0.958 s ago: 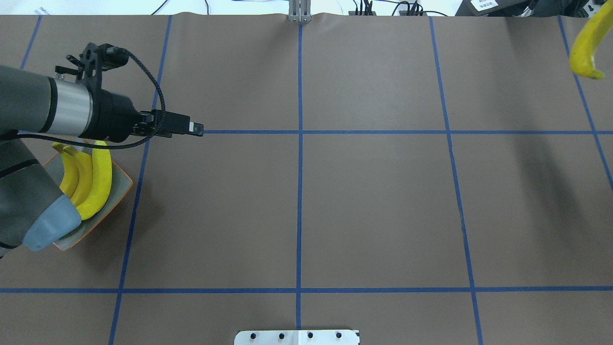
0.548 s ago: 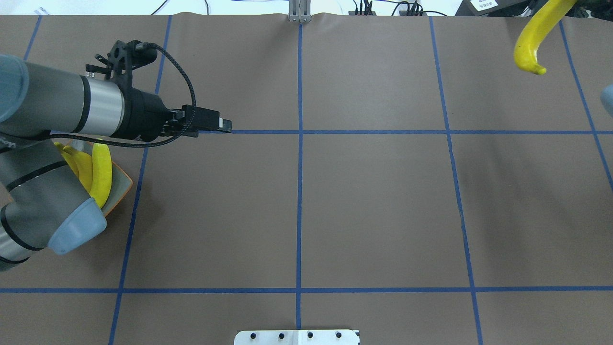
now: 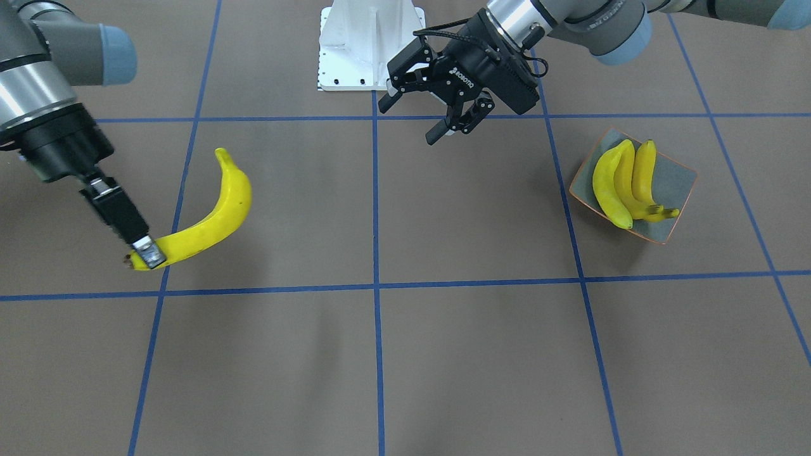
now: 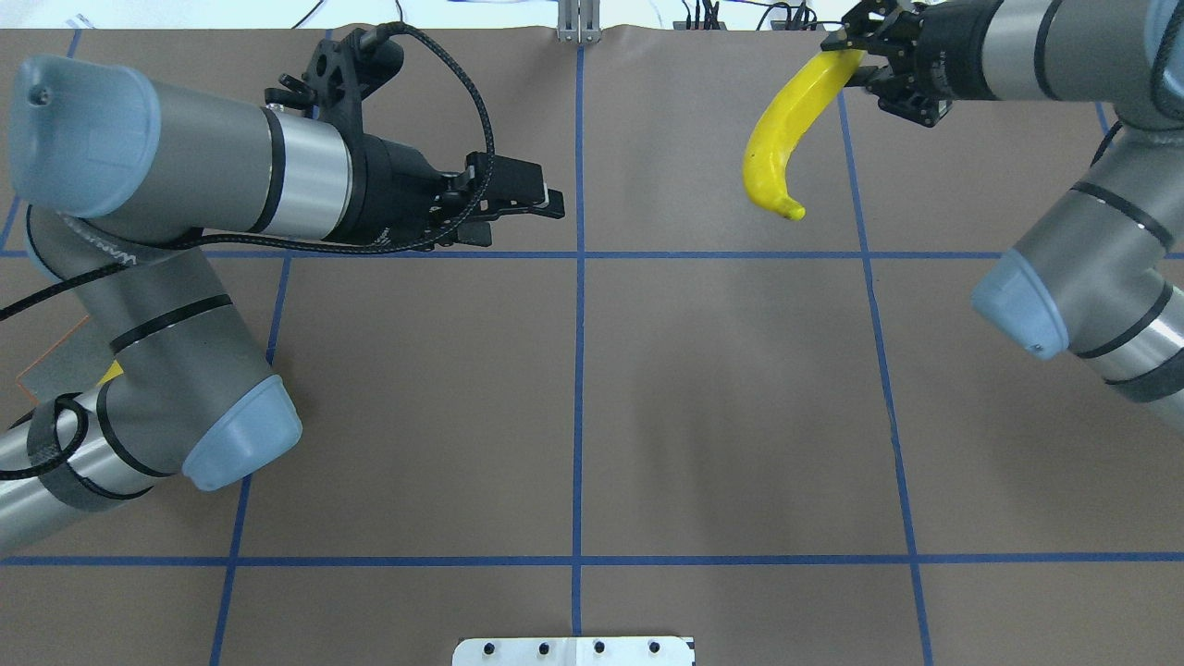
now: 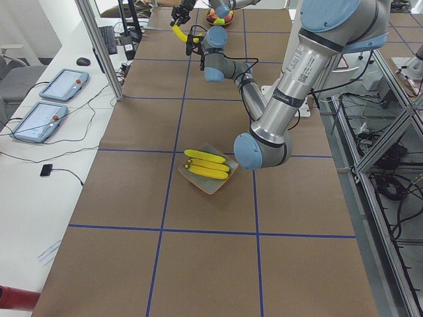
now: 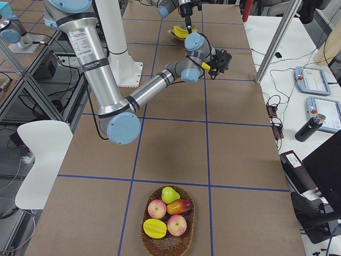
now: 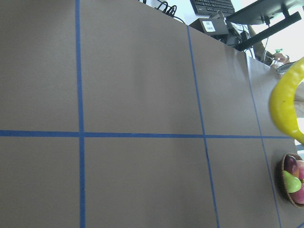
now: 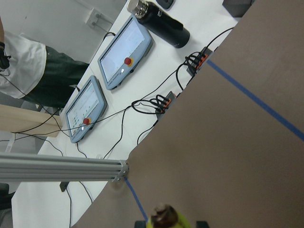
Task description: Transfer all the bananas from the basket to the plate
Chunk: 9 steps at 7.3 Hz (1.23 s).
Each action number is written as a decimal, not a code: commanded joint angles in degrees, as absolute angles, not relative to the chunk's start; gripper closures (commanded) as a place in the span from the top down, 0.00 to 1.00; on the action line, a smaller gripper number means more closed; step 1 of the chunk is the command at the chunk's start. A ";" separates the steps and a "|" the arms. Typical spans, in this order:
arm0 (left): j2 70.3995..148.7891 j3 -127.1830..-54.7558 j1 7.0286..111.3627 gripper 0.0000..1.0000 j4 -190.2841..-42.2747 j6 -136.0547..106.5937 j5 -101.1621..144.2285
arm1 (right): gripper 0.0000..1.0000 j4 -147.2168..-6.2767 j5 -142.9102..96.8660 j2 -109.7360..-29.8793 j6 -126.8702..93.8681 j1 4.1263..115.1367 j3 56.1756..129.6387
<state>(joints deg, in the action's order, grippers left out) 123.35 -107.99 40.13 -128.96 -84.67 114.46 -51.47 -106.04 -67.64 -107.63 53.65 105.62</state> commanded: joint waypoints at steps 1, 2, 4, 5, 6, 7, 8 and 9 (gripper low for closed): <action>124.89 -107.14 39.82 1.00 -128.94 -85.78 114.43 | 0.00 -51.94 -105.73 -66.45 -107.67 47.13 110.71; 124.89 -107.14 39.47 1.00 -128.94 -85.78 114.43 | 0.00 -54.38 -105.65 -66.18 -107.67 45.54 113.61; 124.98 -107.31 37.11 1.00 -129.11 -86.13 112.34 | 0.00 -57.82 -102.95 -62.68 -107.84 41.69 114.70; 125.07 -107.31 36.22 1.00 -129.11 -86.13 111.63 | 0.00 -60.09 -99.18 -60.58 -107.75 38.96 114.70; 125.07 -107.58 35.86 1.00 -129.20 -86.22 111.62 | 0.00 -61.25 -98.79 -59.60 -107.75 38.15 114.70; 125.07 -107.58 35.25 1.00 -129.29 -86.13 111.53 | 0.00 -61.26 -98.70 -59.42 -107.75 37.62 114.96; 124.98 -107.49 35.16 0.99 -129.46 -85.96 111.53 | 0.00 -61.35 -98.70 -59.50 -107.75 37.44 115.83; 125.07 -107.49 35.16 0.68 -129.46 -85.87 111.45 | 0.00 -61.61 -98.70 -59.50 -107.75 37.27 116.36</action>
<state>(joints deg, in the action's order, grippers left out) 125.04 -107.51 35.28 -129.39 -86.00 111.54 -61.30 -98.77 -59.56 -107.75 37.58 115.65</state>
